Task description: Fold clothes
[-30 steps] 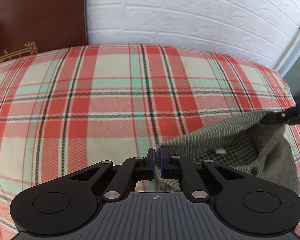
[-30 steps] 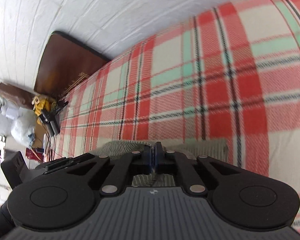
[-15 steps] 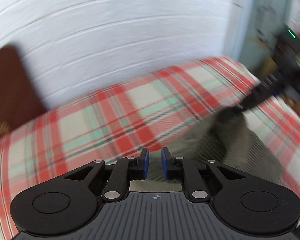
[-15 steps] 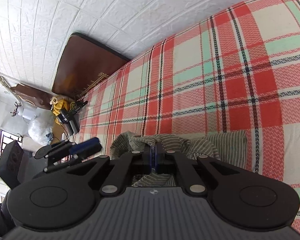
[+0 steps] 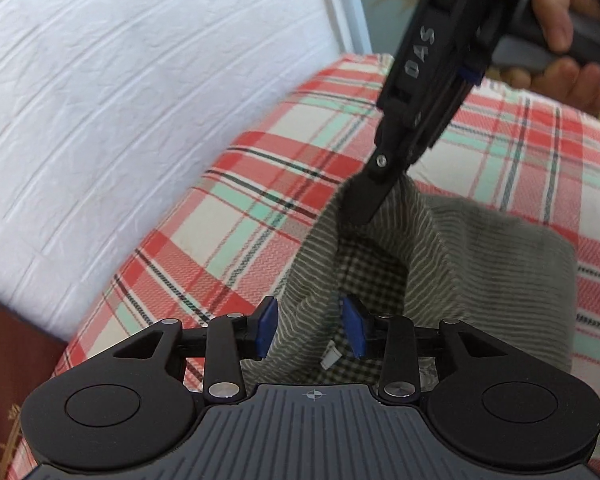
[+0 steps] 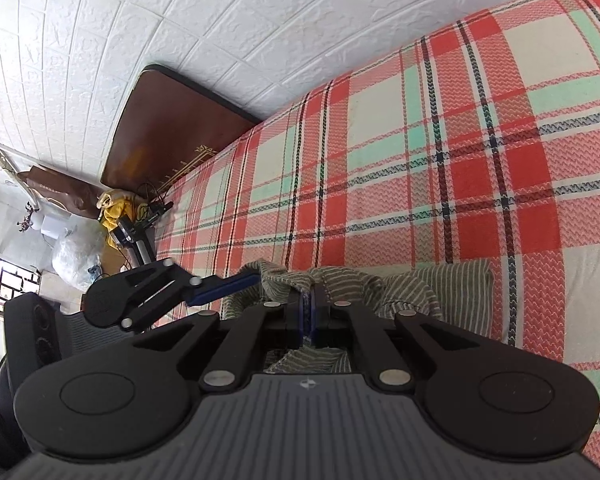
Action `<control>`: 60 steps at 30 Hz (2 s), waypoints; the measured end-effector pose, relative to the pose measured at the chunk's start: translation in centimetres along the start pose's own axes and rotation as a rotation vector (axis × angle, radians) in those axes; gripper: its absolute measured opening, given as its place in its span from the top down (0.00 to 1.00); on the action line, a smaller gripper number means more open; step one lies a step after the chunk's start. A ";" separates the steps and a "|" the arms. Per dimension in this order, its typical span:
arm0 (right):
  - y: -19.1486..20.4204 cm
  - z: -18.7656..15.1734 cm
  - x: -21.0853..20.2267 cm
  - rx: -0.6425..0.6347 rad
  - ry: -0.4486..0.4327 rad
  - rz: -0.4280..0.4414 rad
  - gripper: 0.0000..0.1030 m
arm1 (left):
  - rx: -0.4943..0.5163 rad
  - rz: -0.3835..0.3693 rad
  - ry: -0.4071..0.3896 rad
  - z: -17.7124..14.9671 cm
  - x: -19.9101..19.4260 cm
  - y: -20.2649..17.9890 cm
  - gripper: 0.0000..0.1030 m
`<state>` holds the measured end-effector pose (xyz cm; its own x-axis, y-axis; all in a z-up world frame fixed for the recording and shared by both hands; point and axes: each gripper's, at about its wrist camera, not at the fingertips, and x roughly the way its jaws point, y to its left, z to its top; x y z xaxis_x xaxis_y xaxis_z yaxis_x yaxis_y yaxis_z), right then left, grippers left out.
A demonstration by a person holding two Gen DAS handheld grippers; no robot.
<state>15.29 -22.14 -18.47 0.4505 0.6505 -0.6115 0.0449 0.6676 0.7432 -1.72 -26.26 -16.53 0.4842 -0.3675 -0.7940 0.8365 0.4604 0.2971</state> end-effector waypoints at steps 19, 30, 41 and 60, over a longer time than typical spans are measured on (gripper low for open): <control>7.3 -3.2 -0.6 -0.394 -0.150 -0.367 0.66 | -0.375 -0.129 -0.029 -1.0 -0.1 5.0 0.98; 3.2 -2.3 0.2 -0.148 -0.090 -0.108 0.96 | -0.419 -0.141 -0.039 -1.6 -0.9 6.0 0.97; -3.2 -2.4 1.2 0.278 0.073 0.436 0.96 | -0.445 -0.083 -0.040 -2.8 -0.9 6.7 0.64; -2.4 -0.5 0.6 0.199 0.127 0.406 0.94 | 0.265 0.021 -0.096 0.5 -2.1 -0.1 0.57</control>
<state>15.00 -23.14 -20.75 0.3544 0.8922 -0.2799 0.0630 0.2758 0.9591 -2.68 -25.97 -14.67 0.5133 -0.4413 -0.7360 0.8580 0.2458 0.4510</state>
